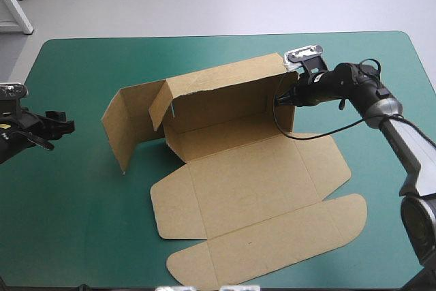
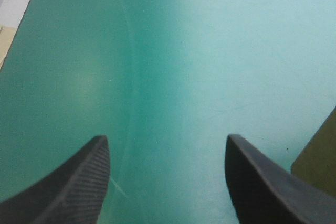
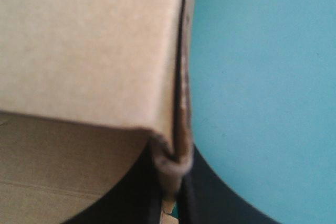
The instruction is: Fold the box
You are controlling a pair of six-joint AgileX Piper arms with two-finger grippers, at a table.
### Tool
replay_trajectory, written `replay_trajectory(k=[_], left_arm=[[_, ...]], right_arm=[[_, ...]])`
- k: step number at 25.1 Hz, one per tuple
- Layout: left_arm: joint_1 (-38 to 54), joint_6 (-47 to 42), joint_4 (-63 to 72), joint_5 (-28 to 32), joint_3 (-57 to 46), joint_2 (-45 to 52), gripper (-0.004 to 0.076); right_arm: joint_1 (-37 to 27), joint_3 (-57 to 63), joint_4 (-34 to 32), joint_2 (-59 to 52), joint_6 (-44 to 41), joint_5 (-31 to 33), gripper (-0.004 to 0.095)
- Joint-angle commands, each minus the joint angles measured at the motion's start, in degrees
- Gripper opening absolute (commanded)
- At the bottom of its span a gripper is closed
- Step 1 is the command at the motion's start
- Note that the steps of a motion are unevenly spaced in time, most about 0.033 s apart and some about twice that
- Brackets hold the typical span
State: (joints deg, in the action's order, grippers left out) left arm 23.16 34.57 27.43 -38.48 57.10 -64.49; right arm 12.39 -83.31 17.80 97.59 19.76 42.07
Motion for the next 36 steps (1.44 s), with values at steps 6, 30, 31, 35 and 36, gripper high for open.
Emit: replay_trajectory(k=[6, 30, 31, 35, 36], left_arm=[[0.0, 0.1, 2.4, 0.9, 1.3, 1.2, 0.0454], [-0.1, 2.6, 7.1, -1.0, 1.4, 0.5, 0.0454], [-0.1, 2.7, 7.2, -1.1, 1.4, 0.5, 0.0454], [-0.7, 2.8, 7.0, -1.6, 1.4, 0.5, 0.0454], [-0.7, 2.8, 7.0, -1.6, 1.4, 0.5, 0.0454]], right_arm=[[-0.8, -15.6, -11.4, 4.7, -10.2, 14.7, -0.0015], [-1.3, -33.5, -9.5, 11.4, -10.4, 29.5, -0.0015], [-1.4, -34.1, -9.7, 11.8, -10.0, 29.3, -0.0015], [-1.5, -35.9, -11.9, 14.4, -8.5, 24.5, 0.0022], [-1.5, -35.9, -11.8, 14.4, -8.5, 24.5, 0.0072]])
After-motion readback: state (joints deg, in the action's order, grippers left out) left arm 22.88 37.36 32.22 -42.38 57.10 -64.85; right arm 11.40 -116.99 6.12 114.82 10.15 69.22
